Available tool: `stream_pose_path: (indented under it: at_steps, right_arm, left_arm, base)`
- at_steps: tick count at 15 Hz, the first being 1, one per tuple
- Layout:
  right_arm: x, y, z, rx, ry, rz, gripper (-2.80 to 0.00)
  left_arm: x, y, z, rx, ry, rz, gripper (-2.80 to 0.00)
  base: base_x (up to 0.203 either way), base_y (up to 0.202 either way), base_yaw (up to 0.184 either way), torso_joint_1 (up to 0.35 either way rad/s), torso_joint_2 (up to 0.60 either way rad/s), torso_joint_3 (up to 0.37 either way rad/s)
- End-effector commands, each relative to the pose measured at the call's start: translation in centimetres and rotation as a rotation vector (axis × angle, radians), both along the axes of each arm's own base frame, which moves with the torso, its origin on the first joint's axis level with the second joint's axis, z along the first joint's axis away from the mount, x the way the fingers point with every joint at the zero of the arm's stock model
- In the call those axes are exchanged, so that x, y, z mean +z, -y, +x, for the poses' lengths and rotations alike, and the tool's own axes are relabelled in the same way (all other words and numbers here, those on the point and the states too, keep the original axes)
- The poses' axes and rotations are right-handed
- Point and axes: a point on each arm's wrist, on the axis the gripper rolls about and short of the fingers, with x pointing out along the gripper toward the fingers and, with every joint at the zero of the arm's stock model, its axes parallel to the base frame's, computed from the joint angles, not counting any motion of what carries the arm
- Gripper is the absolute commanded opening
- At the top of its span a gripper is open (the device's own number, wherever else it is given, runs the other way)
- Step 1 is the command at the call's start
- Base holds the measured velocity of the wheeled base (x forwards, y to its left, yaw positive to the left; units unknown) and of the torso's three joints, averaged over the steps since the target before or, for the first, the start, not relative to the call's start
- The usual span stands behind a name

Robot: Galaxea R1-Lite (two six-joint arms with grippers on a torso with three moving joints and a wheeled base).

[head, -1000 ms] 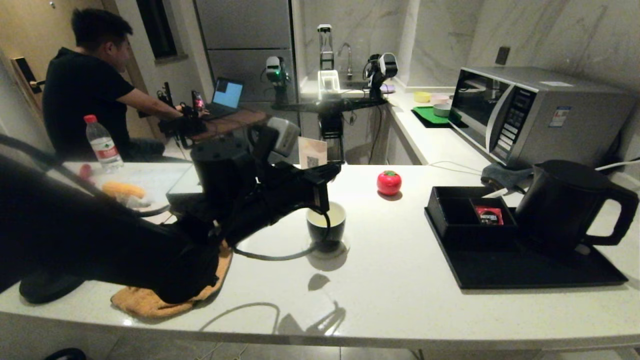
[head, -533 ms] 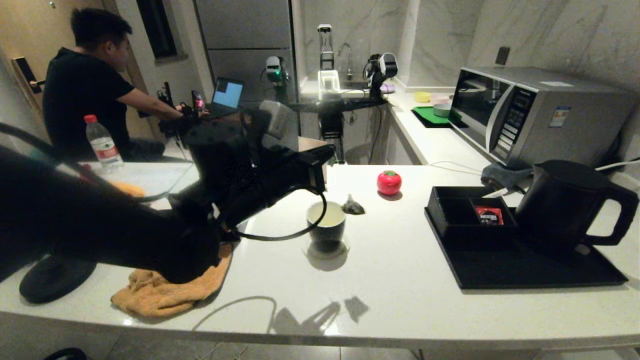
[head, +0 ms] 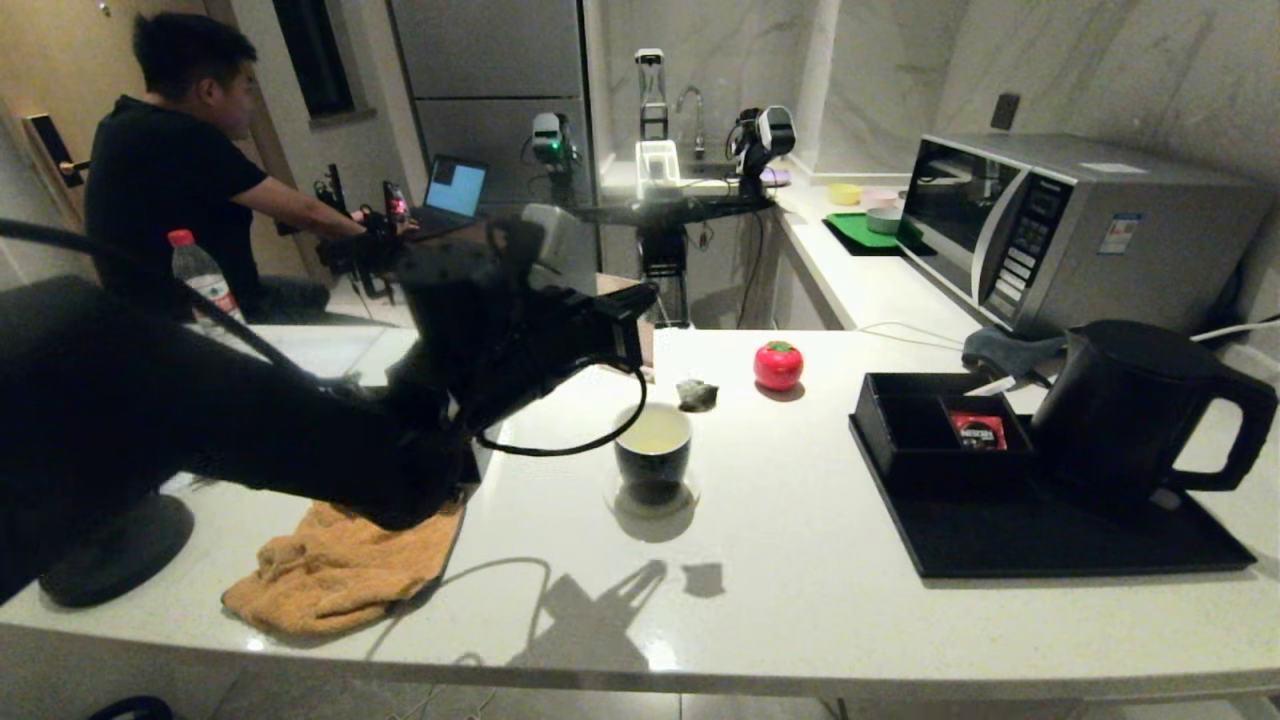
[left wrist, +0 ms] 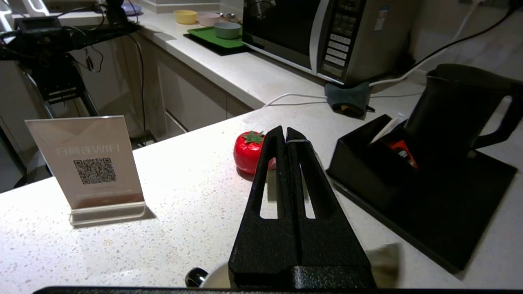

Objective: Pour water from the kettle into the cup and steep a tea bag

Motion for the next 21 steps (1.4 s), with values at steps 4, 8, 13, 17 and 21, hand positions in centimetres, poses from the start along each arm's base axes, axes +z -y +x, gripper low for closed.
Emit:
stream_pose_path:
  at_steps: [4,8,13,17,21]
  right_arm:
    - [0.0,0.0,0.0,0.002,-0.004,0.0,-2.8]
    - [0.0,0.0,0.0,0.0,-0.004,0.001,-2.8]
    - [0.0,0.0,0.0,0.002,-0.004,0.001,-2.8]
    - [0.0,0.0,0.0,0.0,-0.004,0.001,-2.8]
    - [0.0,0.0,0.0,0.002,-0.004,0.001,-2.8]
  left_arm:
    - [-3.7,1.3,2.0,-0.004,-0.06,0.034,-2.8]
    - [-5.6,2.0,2.3,-0.008,-0.075,0.043,-2.8]
    - [-8.1,2.3,1.7,-0.017,-0.125,0.078,-2.8]
    - [-8.5,2.0,1.8,-0.009,-0.136,0.082,-2.8]
    - [-9.6,2.1,2.1,-0.007,-0.158,0.095,-2.8]
  base:
    - [0.0,0.0,0.0,0.0,0.0,0.0]
    - [0.0,0.0,0.0,0.0,0.0,0.0]
    - [0.0,0.0,0.0,0.0,0.0,0.0]
    - [0.0,0.0,0.0,0.0,0.0,0.0]
    - [0.0,0.0,0.0,0.0,0.0,0.0]
